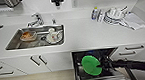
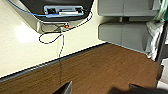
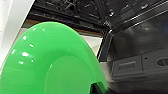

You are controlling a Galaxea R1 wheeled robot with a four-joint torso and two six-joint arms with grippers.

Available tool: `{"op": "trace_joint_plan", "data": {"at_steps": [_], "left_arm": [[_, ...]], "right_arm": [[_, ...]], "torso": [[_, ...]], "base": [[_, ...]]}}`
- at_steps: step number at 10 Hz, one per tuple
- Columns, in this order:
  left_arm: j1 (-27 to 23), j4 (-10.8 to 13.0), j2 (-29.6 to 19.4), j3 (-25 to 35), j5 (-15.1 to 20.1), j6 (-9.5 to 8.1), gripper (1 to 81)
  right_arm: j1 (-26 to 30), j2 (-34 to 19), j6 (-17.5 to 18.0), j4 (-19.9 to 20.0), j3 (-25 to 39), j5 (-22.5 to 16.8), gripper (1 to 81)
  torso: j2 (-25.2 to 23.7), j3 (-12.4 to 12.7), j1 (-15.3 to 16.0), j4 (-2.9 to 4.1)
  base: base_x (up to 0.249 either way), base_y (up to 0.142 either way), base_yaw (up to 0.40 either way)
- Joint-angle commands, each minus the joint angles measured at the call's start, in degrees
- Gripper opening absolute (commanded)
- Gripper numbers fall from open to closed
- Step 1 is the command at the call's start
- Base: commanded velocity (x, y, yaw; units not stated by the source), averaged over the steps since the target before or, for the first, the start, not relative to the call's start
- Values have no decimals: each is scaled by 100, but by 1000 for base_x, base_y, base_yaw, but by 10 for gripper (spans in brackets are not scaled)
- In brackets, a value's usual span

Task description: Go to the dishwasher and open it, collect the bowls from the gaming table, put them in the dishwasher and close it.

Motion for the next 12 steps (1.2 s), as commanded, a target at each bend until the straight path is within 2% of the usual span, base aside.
{"op": "trace_joint_plan", "data": {"at_steps": [1,2,3,5,6,7,8,9,11,12], "left_arm": [[414,181,-22,-31,293,20,811],[414,163,-22,-23,293,20,811],[405,119,-22,-31,293,20,811],[344,93,-14,-31,320,2,811],[247,-13,4,-101,364,-139,811],[150,-575,57,-277,381,-411,811],[28,-1015,127,-426,381,-455,811],[-69,-1391,249,-610,537,-455,811],[-333,-1744,426,-769,1102,-464,811],[-386,-1762,461,-769,1286,-455,811]], "right_arm": [[915,-100,140,191,-24,-281,811],[924,-127,157,173,-51,-359,811],[924,-179,149,164,-33,-615,811],[933,-390,149,120,116,-791,811],[968,-627,140,76,380,-1186,811],[959,-1005,131,-20,749,-1617,811],[908,-1401,113,-82,1109,-1924,811],[749,-1994,113,-256,1598,-2230,811],[327,-2886,113,-504,2155,-2294,811],[30,-3194,113,-513,2287,-2294,811]], "torso": [[0,0,0,0],[0,0,0,0],[0,0,0,0],[0,0,0,0],[0,0,0,0],[0,0,0,0],[0,0,0,0],[0,0,0,0],[0,0,0,0],[0,0,0,0]], "base": [[0,0,0],[0,0,0],[0,0,0],[0,0,0],[0,0,0],[0,0,0],[0,0,0],[0,0,0],[0,0,0],[0,0,0]]}}
